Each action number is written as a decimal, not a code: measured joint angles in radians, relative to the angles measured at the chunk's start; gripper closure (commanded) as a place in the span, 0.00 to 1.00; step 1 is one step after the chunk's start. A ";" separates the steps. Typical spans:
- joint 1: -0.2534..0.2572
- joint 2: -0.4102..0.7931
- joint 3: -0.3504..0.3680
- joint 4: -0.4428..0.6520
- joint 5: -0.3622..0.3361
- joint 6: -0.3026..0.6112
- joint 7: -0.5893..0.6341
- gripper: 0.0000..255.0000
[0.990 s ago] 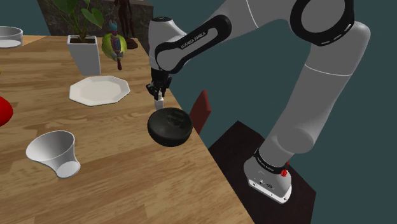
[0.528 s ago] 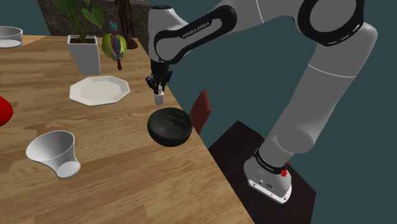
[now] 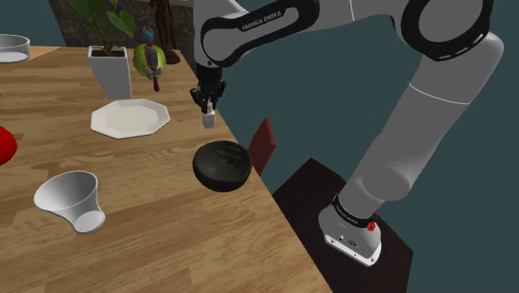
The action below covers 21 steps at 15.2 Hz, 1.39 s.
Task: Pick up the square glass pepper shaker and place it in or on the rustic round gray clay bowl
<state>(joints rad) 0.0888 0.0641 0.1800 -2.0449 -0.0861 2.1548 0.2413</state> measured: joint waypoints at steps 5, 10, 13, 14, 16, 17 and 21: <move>-0.002 -0.024 -0.001 0.043 0.008 -0.065 -0.011 1.00; 0.000 -0.039 0.001 0.088 0.014 -0.125 -0.014 1.00; -0.001 -0.043 0.001 0.123 0.016 -0.165 -0.019 1.00; -0.001 -0.046 0.001 0.135 0.017 -0.179 -0.020 1.00; -0.001 -0.055 0.001 0.150 0.019 -0.204 -0.022 1.00; 0.000 -0.059 0.001 0.158 0.020 -0.215 -0.022 1.00; 0.020 -0.153 0.021 0.082 0.039 -0.233 0.009 1.00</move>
<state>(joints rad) 0.1083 -0.0889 0.2010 -1.9632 -0.0470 1.9216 0.2506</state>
